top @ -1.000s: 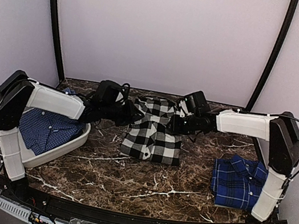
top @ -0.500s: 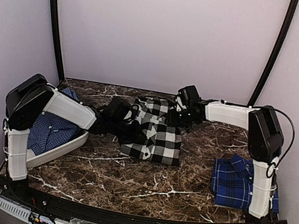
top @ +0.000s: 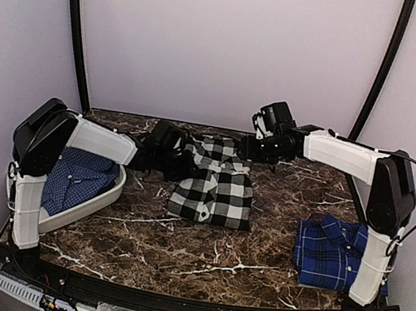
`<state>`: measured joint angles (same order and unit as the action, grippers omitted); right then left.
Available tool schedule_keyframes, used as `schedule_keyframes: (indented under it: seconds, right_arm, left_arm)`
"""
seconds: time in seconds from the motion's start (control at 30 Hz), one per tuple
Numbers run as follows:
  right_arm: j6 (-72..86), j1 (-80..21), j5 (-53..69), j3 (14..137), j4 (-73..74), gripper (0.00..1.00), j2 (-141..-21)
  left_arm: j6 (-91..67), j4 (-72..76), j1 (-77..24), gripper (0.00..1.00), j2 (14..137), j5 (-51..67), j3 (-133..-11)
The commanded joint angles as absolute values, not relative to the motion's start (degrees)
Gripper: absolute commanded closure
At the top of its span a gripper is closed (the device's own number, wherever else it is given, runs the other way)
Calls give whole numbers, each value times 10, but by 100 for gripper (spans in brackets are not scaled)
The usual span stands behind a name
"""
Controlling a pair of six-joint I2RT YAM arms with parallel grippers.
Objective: Fold and stack the long sleeve shirts
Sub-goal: Smooth out the 2/3-rectangle-folded shirt at the center of the board.
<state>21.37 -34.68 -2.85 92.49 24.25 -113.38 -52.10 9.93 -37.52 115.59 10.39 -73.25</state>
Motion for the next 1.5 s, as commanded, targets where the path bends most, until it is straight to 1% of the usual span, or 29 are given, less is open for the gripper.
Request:
schedule_keyframes:
  seconds: [0.0, 0.17, 0.27, 0.4, 0.53, 0.6, 0.63, 0.7, 0.77, 0.9, 1.07, 1.2, 1.3, 1.47]
  right_arm:
    - [222, -363, -28, 886, 228, 37, -1087]
    - [228, -387, -18, 851, 216, 38, -1068]
    - [229, -391, -17, 845, 217, 38, -1080]
    - [219, -389, -30, 855, 220, 36, -1115]
    - [212, -386, -22, 881, 226, 35, -1162]
    - [214, -378, -12, 890, 222, 35, -1181]
    - [216, -374, -8, 891, 219, 34, -1190]
    - [218, -367, -3, 897, 217, 33, -1206]
    - [219, -362, -3, 908, 223, 33, -1224]
    - [219, -360, -13, 929, 235, 30, -1226]
    - [227, -361, -22, 932, 243, 27, -1195]
    - [227, -368, -38, 932, 256, 26, -1172]
    - [225, -388, -52, 937, 270, 26, -1160]
    - [230, -432, -75, 934, 279, 25, -1159]
  left_arm:
    - [-490, 60, -336, 83, 1199, 96, -771]
    - [-467, 32, -318, 83, 1243, 105, -828]
    - [-463, 17, -313, 84, 1240, 105, -836]
    - [-455, 3, -313, 82, 1208, 98, -830]
    - [-445, -10, -313, 75, 1141, 103, -795]
    - [-443, -4, -313, 69, 1108, 118, -766]
    - [-444, 12, -314, 66, 1096, 134, -755]
    - [-444, 34, -316, 62, 1070, 168, -726]
    - [-442, 45, -324, 62, 1059, 208, -713]
    - [-438, 50, -354, 63, 1061, 232, -704]
    - [-458, 55, -382, 74, 1078, 236, -662]
    - [-485, 46, -395, 80, 1072, 204, -607]
    - [-500, 40, -408, 81, 1063, 177, -567]
    - [-519, 33, -424, 83, 1048, 147, -533]
